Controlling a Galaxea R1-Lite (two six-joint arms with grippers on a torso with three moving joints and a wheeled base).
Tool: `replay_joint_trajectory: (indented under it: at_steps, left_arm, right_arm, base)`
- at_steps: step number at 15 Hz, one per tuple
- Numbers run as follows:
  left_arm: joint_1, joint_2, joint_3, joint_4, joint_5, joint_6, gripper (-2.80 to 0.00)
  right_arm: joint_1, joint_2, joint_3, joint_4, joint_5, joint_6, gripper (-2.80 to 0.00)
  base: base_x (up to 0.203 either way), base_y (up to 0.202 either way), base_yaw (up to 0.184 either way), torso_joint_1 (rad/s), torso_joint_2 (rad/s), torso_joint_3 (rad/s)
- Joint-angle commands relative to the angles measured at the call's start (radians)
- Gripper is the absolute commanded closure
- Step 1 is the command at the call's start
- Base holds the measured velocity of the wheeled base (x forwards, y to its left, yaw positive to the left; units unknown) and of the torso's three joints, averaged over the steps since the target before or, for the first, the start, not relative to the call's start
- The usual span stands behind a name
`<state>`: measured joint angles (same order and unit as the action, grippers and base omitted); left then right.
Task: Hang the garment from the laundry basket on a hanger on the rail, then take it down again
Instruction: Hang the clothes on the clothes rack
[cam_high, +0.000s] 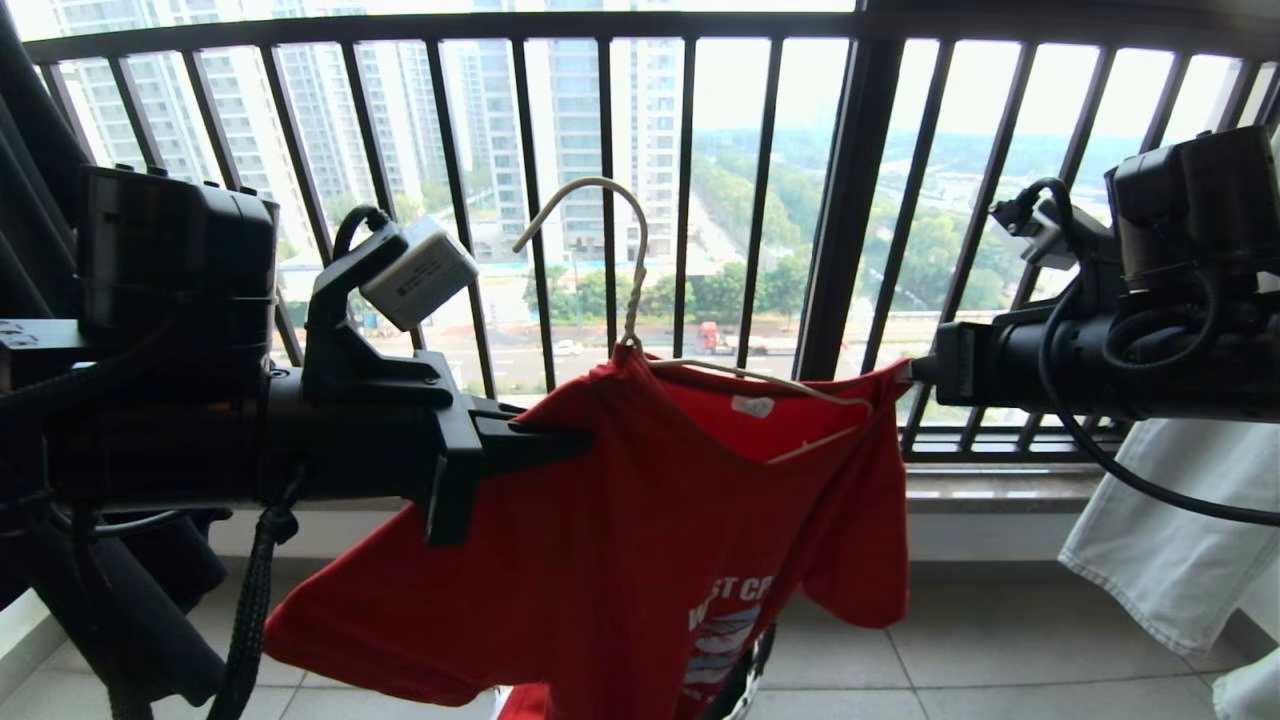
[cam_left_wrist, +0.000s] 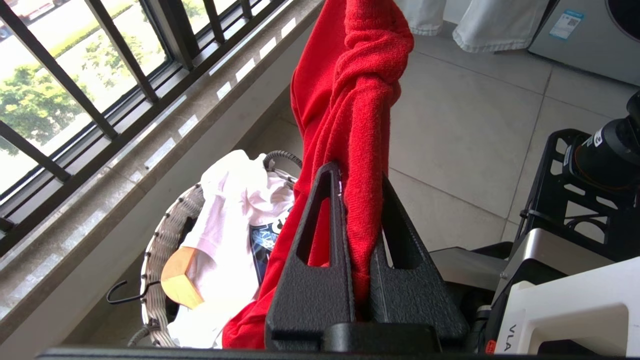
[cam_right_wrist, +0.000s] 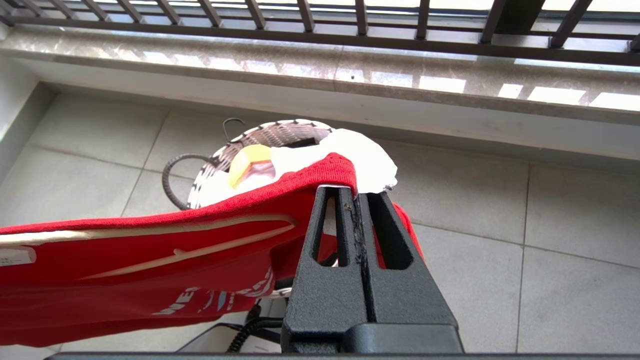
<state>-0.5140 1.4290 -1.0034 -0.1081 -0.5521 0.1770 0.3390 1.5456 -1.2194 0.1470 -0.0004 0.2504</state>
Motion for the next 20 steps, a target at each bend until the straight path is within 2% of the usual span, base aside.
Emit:
replay_joint_trajectory:
  at_steps: [1,7,14,20]
  left_arm:
    - [-0.023,0.024,0.001,0.000,-0.003,0.000,0.00]
    - [-0.074,0.059,0.013,-0.001,-0.002,0.001,0.00]
    - [-0.074,0.081,0.007,-0.003,0.016,0.004,0.00]
    - [-0.069,0.047,0.009,-0.003,0.046,0.008,0.00]
  right_arm:
    - [0.008,-0.010,0.004,0.000,0.002,0.001,0.00]
    - [0.040,-0.028,0.016,0.005,0.003,0.003,0.00]
    - [0.084,-0.075,0.018,0.052,-0.001,0.003,0.00]
    - [0.060,-0.061,0.012,0.057,-0.047,-0.011,0.00]
  base:
    - [0.000,0.000,0.000,0.000,0.00,0.000]
    - [0.000,0.000,0.000,0.000,0.00,0.000]
    - [0.000,0.000,0.000,0.000,0.00,0.000]
    - [0.000,0.000,0.000,0.000,0.00,0.000]
